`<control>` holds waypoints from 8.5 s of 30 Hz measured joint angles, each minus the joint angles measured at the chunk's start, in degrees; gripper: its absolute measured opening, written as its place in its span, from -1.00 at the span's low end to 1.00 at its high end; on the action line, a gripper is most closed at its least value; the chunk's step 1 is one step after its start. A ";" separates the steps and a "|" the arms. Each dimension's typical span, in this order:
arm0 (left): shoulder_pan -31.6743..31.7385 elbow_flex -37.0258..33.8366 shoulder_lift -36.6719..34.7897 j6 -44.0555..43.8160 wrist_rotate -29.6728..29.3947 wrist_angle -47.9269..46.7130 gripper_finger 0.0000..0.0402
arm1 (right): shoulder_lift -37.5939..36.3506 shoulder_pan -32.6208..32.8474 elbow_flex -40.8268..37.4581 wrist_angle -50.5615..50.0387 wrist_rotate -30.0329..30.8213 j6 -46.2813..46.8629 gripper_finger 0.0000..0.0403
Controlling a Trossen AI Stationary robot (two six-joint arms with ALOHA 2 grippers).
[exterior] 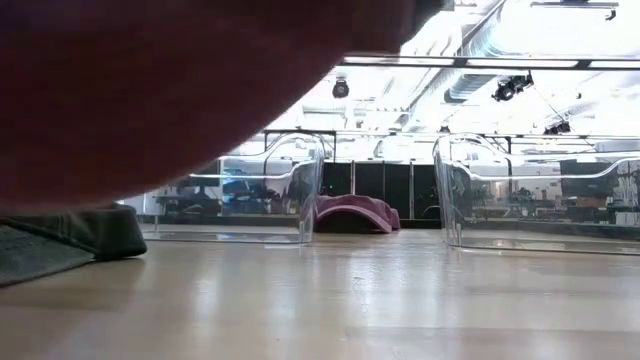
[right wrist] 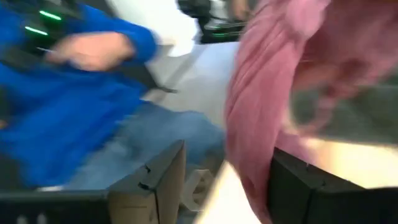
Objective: Pick & Place hat
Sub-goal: Put the bottom red cap into the right transparent bin
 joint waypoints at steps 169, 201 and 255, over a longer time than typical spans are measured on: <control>-16.13 9.48 -12.27 -19.44 -97.54 -47.72 -0.45 | -15.49 -5.73 19.62 -105.77 52.17 74.87 -1.00; -16.13 -3.33 -12.27 -19.01 -93.83 -28.47 -0.45 | 0.00 -14.72 17.04 -54.60 50.41 38.13 -0.19; -16.11 -3.28 -12.27 -17.73 -89.76 -27.22 -0.45 | -9.39 -19.55 17.09 -45.91 21.73 18.17 0.13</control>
